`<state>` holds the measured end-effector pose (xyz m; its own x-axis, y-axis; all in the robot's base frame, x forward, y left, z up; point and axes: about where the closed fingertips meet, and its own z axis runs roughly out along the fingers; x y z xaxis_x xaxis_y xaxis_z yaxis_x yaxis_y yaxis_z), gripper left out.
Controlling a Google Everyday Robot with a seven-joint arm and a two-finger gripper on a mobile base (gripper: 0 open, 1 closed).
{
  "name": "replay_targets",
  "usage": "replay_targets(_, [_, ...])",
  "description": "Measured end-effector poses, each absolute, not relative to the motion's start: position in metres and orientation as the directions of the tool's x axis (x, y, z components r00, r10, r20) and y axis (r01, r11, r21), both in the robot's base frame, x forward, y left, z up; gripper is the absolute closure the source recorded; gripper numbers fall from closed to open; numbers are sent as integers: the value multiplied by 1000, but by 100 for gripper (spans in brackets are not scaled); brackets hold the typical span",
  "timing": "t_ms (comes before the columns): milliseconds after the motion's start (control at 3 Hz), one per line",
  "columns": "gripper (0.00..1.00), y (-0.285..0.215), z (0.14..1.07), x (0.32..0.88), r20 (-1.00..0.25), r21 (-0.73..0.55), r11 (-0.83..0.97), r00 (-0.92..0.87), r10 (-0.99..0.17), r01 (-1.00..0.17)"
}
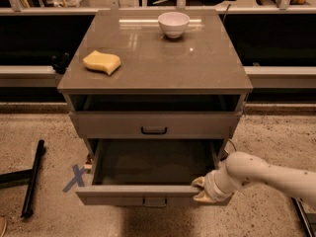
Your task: Open middle drawer
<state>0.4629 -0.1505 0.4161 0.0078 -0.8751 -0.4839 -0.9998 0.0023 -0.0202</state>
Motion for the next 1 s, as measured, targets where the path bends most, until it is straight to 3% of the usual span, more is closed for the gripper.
replay_targets(1000, [100, -139, 411, 415, -553, 11, -24, 14, -833, -1000])
